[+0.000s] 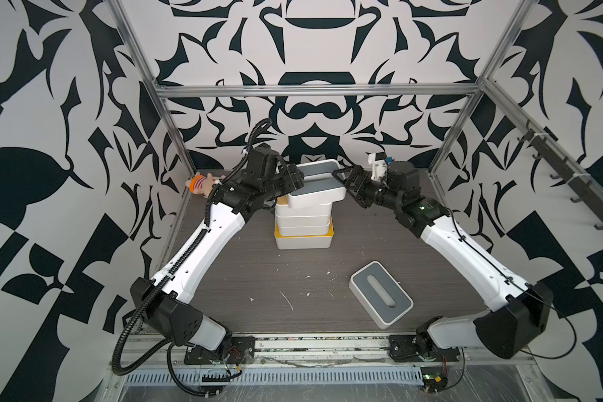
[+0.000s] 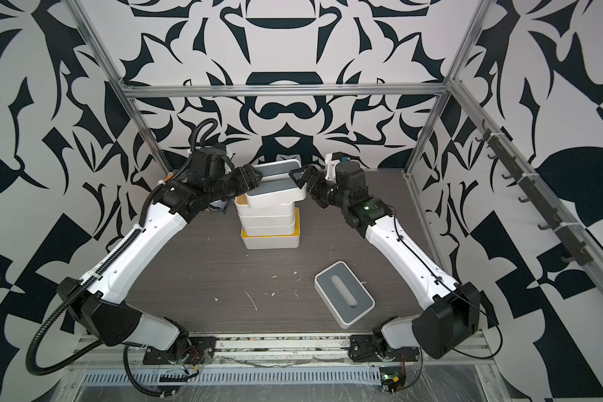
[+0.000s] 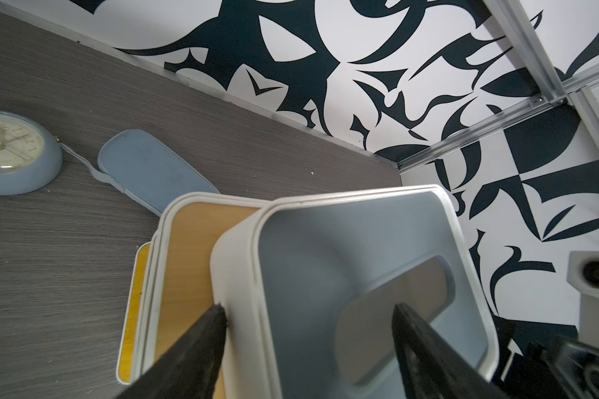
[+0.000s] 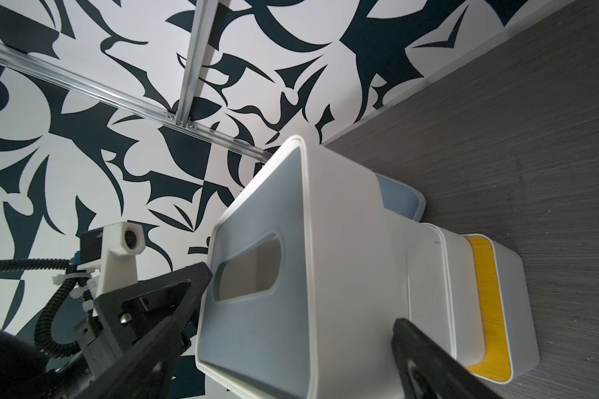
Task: Stack the tissue boxes
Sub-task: Place the tissue box at the tissue box.
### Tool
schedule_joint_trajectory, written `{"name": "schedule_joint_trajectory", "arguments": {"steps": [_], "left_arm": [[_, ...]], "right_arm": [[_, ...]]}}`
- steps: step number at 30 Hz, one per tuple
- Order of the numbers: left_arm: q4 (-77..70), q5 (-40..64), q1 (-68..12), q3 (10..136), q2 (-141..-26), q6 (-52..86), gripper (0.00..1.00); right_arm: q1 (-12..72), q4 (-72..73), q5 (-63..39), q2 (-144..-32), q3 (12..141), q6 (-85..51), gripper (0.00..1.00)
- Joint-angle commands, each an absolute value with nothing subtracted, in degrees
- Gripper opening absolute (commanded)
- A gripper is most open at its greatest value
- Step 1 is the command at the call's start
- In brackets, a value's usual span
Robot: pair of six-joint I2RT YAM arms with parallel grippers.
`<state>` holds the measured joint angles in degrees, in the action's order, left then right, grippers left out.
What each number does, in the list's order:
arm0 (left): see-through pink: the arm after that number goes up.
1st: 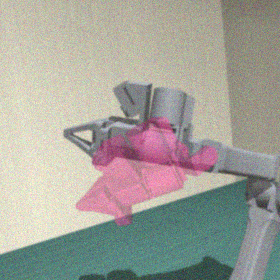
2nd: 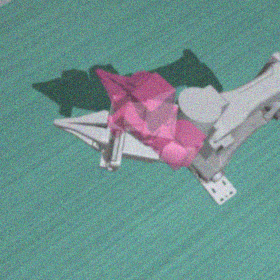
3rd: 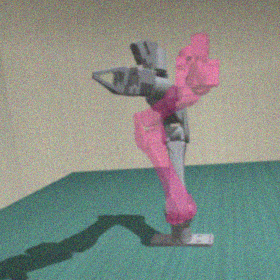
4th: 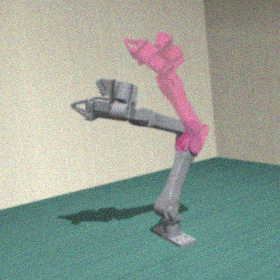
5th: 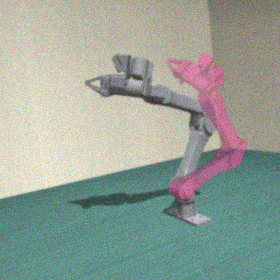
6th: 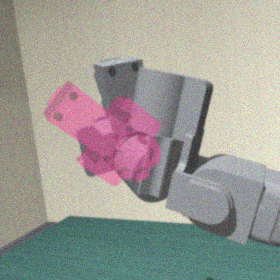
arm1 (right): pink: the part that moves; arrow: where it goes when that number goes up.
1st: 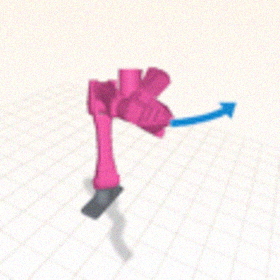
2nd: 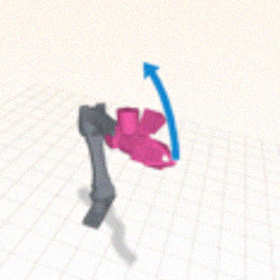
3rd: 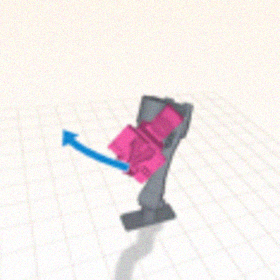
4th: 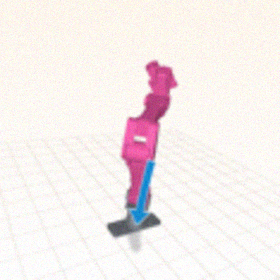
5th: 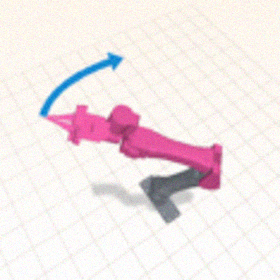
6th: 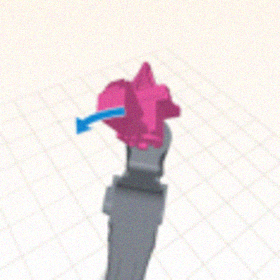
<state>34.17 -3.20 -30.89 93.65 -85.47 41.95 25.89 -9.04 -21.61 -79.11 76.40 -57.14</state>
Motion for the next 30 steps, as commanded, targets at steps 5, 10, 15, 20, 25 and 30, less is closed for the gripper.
{"name": "schedule_joint_trajectory", "arguments": {"steps": [5,10,15,20,25,30], "left_arm": [[31.59,-4.44,-30.94,95.03,-85.01,42.80,0.84],[31.81,-4.81,-30.88,94.99,-85.18,43.56,0.84],[31.00,-6.10,-30.88,93.73,-84.12,44.17,0.88],[32.13,-7.29,-30.86,94.00,-83.76,43.94,0.89],[31.92,-7.65,-30.87,92.52,-82.59,44.47,0.88],[31.86,-6.79,-30.87,92.27,-81.88,44.74,0.89]], "right_arm": [[27.03,-8.61,-25.97,-79.88,80.77,-54.89,1.00],[27.53,-8.00,-26.51,-80.23,80.90,-55.50,0.99],[28.20,-8.09,-26.42,-80.16,80.95,-55.20,0.99],[28.85,-8.09,-26.99,-80.81,81.46,-55.02,0.99],[29.18,-8.82,-26.93,-80.64,81.76,-54.45,0.99],[29.34,-9.58,-27.34,-81.29,82.77,-53.97,1.00]]}}
